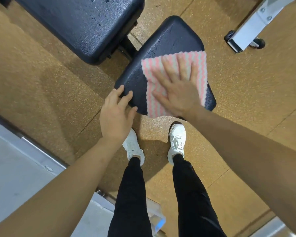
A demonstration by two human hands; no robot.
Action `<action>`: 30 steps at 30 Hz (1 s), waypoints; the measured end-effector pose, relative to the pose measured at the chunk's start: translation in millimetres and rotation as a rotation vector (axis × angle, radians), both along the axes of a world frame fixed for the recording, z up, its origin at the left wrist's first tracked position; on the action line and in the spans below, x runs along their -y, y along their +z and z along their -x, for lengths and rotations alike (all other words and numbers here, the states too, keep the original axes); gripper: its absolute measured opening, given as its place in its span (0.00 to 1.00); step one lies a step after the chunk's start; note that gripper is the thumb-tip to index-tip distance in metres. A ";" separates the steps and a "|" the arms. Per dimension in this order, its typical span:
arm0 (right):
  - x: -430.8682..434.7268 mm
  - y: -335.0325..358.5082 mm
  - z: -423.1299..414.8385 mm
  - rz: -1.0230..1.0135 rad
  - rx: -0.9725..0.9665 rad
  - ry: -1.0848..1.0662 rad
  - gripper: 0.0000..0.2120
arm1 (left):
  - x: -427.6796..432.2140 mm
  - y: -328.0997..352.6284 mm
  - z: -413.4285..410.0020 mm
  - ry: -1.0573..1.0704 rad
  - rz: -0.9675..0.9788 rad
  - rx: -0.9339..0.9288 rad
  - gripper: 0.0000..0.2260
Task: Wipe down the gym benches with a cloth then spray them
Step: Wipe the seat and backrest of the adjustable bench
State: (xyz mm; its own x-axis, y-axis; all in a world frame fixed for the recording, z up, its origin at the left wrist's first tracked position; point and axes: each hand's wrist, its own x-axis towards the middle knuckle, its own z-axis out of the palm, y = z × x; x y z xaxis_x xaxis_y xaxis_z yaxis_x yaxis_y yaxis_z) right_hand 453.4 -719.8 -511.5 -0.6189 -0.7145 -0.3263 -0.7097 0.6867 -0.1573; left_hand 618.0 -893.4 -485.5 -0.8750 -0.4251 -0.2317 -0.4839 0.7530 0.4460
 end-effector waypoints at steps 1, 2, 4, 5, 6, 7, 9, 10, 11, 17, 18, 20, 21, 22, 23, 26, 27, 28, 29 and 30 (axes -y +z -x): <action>-0.6 1.6 13.0 -0.006 -0.003 -0.034 0.32 | 0.5 1.3 1.1 0.000 0.001 0.009 0.20; -1.5 3.5 26.4 -0.017 -0.012 -0.062 0.32 | 0.6 3.0 3.0 0.005 -0.001 0.022 0.20; -1.0 8.0 53.0 -0.051 -0.028 -0.109 0.33 | -0.1 5.9 6.8 0.026 -0.009 0.042 0.21; 1.4 9.3 64.7 -0.070 -0.033 -0.132 0.34 | -0.6 6.8 7.8 0.036 -0.013 0.050 0.21; 5.3 10.1 74.7 -0.082 -0.037 -0.153 0.34 | -1.0 7.5 8.4 0.043 -0.013 0.054 0.21; 10.6 10.1 82.9 -0.085 -0.039 -0.165 0.34 | -0.9 7.5 8.5 0.046 -0.011 0.055 0.21; 24.4 9.3 92.1 -0.076 -0.046 -0.162 0.33 | 0.1 7.5 8.5 0.043 -0.016 0.053 0.21; 31.8 8.9 93.2 -0.071 -0.054 -0.157 0.33 | 0.7 7.4 8.6 0.043 -0.022 0.054 0.21; 38.5 8.1 92.4 -0.064 -0.057 -0.154 0.34 | 1.2 7.6 8.7 0.043 -0.032 0.056 0.21; 61.1 4.1 44.2 0.028 -0.022 0.024 0.36 | 14.1 9.7 5.1 0.161 -0.251 -0.026 0.21; 62.6 2.0 31.4 0.037 -0.023 0.073 0.36 | 18.2 10.1 3.4 0.227 -0.324 -0.052 0.21; 64.2 -2.2 5.0 0.068 -0.020 0.164 0.37 | 23.8 10.2 0.7 0.352 -0.395 -0.080 0.22; 63.9 -4.0 -6.8 0.083 -0.016 0.201 0.37 | 24.2 10.7 0.3 0.404 -0.423 -0.074 0.22; 62.7 -5.5 -16.9 0.091 -0.011 0.232 0.37 | 22.9 11.8 0.6 0.459 -0.465 -0.057 0.21; 60.8 -6.3 -25.6 0.094 -0.011 0.256 0.36 | 20.6 13.7 1.6 0.512 -0.525 -0.041 0.21; 50.9 -6.9 -38.2 0.111 -0.030 0.330 0.33 | 11.9 20.0 7.3 0.619 -0.675 -0.015 0.20; 47.3 -6.7 -37.1 0.123 -0.032 0.356 0.32 | 9.4 22.3 10.1 0.662 -0.711 -0.023 0.21; 43.8 -7.1 -33.8 0.130 -0.032 0.389 0.32 | 7.0 24.5 12.9 0.713 -0.739 -0.036 0.20; 40.8 -8.3 -29.4 0.128 -0.033 0.423 0.32 | 4.8 26.3 16.1 0.762 -0.761 -0.050 0.20; 38.0 -9.8 -23.8 0.120 -0.034 0.446 0.33 | 2.5 25.9 18.3 0.796 -0.765 -0.063 0.20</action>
State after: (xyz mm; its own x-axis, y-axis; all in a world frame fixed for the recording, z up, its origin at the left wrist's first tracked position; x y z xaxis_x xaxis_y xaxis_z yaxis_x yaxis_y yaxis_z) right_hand 477.2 -757.8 -521.3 -0.2513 -0.9449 -0.2096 -0.9379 0.2912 -0.1884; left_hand 599.6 -895.8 -459.6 -0.4346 -0.6350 -0.6387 -0.6678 -0.2486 0.7016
